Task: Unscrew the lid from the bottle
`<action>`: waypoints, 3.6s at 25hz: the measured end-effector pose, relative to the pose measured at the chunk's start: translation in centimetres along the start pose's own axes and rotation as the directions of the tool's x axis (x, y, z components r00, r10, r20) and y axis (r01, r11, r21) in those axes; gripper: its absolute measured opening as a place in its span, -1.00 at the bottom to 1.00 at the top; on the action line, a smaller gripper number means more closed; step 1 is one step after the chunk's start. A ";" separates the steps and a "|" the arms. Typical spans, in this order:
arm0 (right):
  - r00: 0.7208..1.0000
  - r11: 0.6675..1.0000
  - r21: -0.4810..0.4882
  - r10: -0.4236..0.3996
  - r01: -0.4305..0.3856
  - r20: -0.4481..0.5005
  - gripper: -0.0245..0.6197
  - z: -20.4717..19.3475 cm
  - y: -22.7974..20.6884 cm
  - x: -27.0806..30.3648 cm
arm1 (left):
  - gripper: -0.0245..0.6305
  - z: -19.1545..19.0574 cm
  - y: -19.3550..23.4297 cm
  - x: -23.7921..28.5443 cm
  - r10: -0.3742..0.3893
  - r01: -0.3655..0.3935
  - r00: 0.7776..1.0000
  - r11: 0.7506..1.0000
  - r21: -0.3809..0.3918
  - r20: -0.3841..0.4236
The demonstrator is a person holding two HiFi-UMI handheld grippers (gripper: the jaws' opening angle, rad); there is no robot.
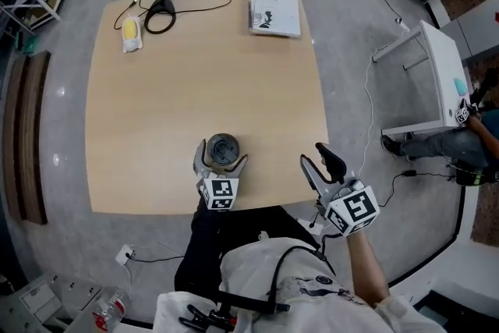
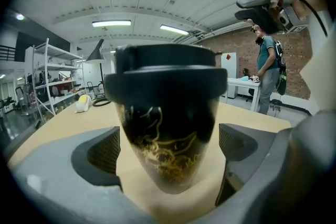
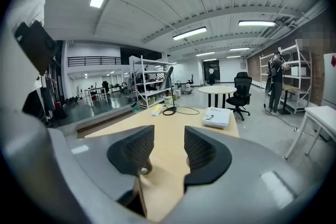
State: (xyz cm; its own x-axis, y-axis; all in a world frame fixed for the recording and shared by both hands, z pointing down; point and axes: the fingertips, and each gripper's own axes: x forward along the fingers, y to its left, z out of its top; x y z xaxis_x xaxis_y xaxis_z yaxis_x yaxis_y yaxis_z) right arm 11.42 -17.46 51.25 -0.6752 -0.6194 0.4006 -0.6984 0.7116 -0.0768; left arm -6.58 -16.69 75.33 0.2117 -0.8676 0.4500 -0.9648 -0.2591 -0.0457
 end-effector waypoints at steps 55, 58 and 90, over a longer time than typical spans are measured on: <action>0.243 0.135 -0.271 0.875 -0.953 -0.419 0.60 10.9 14.2 -3.2 | 0.37 26.9 -14.9 -13.1 -0.751 0.742 0.645 0.660 0.118 0.141; 0.546 0.433 -0.373 0.788 -0.821 -0.286 0.91 12.6 12.1 -3.1 | 0.37 26.7 -12.3 -11.4 -0.593 0.591 0.795 0.805 0.062 0.124; 0.438 0.404 -0.381 0.899 -0.831 -0.003 0.60 19.4 19.0 -0.1 | 0.37 31.3 -7.1 -14.9 -0.639 0.587 0.763 0.748 0.309 0.097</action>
State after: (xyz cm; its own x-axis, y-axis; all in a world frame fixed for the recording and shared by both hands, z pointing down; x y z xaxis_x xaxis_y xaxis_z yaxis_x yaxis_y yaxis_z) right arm -6.37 -10.35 32.02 -0.9230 0.3689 0.1092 0.3695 0.9291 -0.0159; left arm 2.00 -15.22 41.05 0.7931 -0.5379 0.2857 -0.5494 -0.8343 -0.0454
